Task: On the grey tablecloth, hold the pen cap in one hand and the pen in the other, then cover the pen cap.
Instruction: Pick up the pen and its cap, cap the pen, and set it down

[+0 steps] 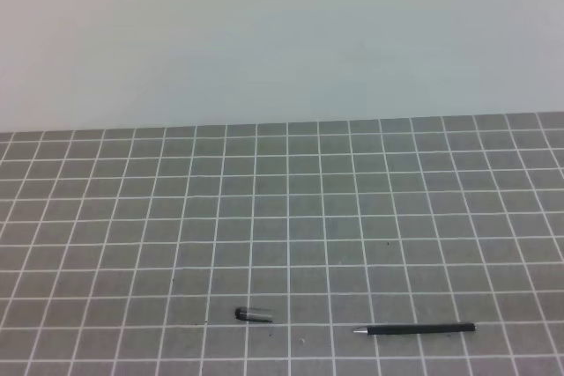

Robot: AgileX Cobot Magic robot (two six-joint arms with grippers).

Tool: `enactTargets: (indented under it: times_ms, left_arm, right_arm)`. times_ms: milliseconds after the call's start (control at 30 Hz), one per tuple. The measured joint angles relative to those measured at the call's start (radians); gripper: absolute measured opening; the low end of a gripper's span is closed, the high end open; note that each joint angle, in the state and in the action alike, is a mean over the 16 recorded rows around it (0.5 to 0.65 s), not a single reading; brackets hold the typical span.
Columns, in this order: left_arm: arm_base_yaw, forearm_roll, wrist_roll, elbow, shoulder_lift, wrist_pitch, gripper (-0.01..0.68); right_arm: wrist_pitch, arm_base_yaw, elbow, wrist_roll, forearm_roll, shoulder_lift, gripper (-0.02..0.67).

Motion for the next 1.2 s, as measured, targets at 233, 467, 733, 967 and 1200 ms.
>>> enactTargets:
  times_ms: [233, 467, 733, 967, 1200]
  left_arm:
    - [0.0, 0.005, -0.026, 0.0, 0.0, -0.104, 0.001]
    - [0.0, -0.077, -0.141, -0.015, 0.0, -0.11, 0.001]
    - [0.0, -0.168, -0.225, -0.106, 0.009, 0.098, 0.001]
    - [0.0, -0.19, -0.237, -0.192, 0.023, 0.238, 0.001]
    - [0.0, -0.201, -0.247, -0.261, 0.058, 0.287, 0.001]
  right_arm:
    - [-0.089, 0.0, -0.005, 0.012, 0.024, 0.0, -0.003]
    - [0.102, 0.0, -0.071, 0.032, 0.03, 0.001, -0.003]
    - [0.511, 0.0, -0.229, 0.047, 0.031, 0.028, -0.003]
    - [0.772, 0.0, -0.39, -0.045, 0.103, 0.165, -0.002]
    - [1.0, 0.001, -0.569, -0.305, 0.293, 0.467, -0.002]
